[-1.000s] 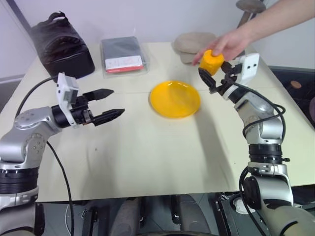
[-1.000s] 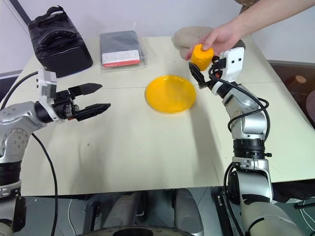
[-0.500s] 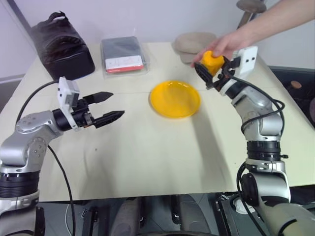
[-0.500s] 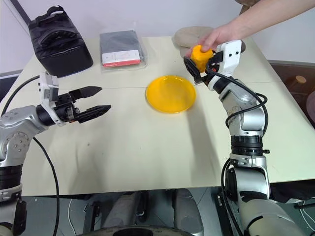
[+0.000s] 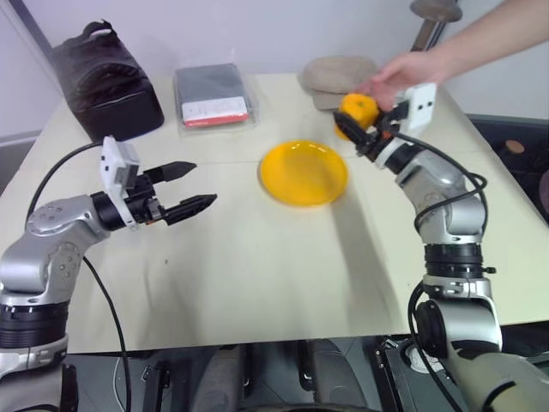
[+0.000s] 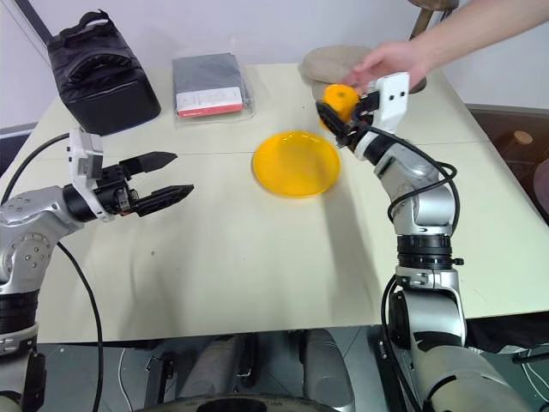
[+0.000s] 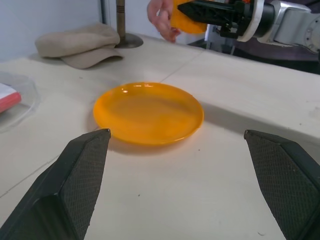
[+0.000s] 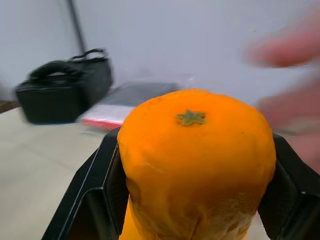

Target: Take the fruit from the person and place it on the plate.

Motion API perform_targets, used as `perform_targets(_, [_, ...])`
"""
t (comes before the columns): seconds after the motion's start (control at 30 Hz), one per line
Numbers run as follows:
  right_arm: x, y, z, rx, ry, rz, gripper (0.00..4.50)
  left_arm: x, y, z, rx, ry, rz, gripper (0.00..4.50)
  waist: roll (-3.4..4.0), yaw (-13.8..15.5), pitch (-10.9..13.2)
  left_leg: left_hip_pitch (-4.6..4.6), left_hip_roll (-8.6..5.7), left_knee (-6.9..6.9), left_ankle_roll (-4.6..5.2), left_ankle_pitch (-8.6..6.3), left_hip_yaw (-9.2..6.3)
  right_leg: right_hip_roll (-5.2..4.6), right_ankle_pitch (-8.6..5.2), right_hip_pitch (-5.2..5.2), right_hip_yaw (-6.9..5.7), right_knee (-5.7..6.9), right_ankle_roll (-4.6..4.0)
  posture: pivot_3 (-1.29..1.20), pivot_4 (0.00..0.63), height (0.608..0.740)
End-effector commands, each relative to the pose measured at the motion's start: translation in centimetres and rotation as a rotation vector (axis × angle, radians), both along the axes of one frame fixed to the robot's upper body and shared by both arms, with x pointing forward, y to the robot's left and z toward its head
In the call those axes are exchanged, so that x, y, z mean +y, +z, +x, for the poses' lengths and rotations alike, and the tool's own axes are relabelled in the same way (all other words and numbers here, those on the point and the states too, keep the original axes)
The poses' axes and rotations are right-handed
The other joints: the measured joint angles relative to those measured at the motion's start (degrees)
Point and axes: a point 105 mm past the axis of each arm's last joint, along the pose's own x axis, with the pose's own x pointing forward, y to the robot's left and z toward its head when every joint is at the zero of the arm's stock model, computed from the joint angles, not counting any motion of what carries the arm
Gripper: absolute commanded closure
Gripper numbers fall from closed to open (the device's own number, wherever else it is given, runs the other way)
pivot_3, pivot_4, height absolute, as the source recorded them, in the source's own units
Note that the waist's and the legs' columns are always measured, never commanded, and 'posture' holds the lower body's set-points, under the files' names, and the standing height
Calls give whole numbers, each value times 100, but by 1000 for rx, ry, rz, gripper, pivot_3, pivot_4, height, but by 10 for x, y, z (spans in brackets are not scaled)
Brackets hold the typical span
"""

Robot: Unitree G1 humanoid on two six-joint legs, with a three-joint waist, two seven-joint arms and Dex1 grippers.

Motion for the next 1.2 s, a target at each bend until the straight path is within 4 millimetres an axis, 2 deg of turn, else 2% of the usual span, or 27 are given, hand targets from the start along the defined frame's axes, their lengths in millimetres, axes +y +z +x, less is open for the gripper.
perform_targets(0.03, [27, -7, -5, -22, 50, -17, 1887, 10, 5, 3, -64, 67, 23, 0, 0, -1, 0, 0, 0, 0, 0, 0, 0, 0, 0, -1, 0, 0, 0, 0, 150, 740])
perform_targets(0.23, [53, -44, 8, -4, 52, -104, 1887, 7, -2, 2, -53, 94, 10, 0, 0, 27, 0, -2, -5, 0, -1, 0, 0, -5, 0, -1, -1, -1, 0, 0, 150, 740])
perform_targets(0.53, [45, -61, 32, -14, -13, -165, 1887, 4, -4, 0, -48, 114, -7, 0, 0, -14, 0, -3, -7, -4, -2, 0, 0, -5, 1, -8, 0, 0, -1, 0, 150, 740])
perform_targets(0.6, [41, -58, 36, -18, -24, -137, 854, 4, -4, 0, -45, 121, -10, 0, 0, -12, 0, -4, -6, -8, -3, 0, 0, -4, 1, -10, 0, 0, -1, 0, 150, 740])
perform_targets(0.67, [41, -54, 37, -28, -16, -114, 32, 4, -4, -1, -43, 124, -9, 0, 0, -8, 0, -4, -6, -9, -3, 0, 0, -4, 0, -10, 0, 0, -1, 0, 150, 740])
perform_targets(0.87, [39, -52, 38, -33, -35, -121, 32, 5, -4, -1, -41, 129, -10, 0, 0, -8, 0, -4, -7, -9, -3, 0, 0, -6, 1, -10, 0, 0, -1, 0, 150, 740])
perform_targets(0.93, [35, -43, 36, -59, -37, -109, 32, 5, -3, 0, -44, 133, -9, 0, 0, -8, 0, -4, -7, -9, -3, 0, 0, -6, 1, -10, 0, 0, -1, 0, 150, 740])
perform_targets(1.13, [-1, 0, 20, -158, -94, -68, 32, 21, -4, 8, -81, 241, 17, 0, 3, 24, 2, -7, -7, -8, -3, 0, 0, -9, 1, -12, 0, 0, -1, 0, 150, 740])
perform_targets(1.2, [-23, 5, 8, -170, -123, -93, 32, 31, -7, 12, -87, 306, 10, 0, 2, 19, 1, -6, -8, -8, -3, 0, -1, -9, 1, -10, 0, -1, -1, 0, 150, 740])
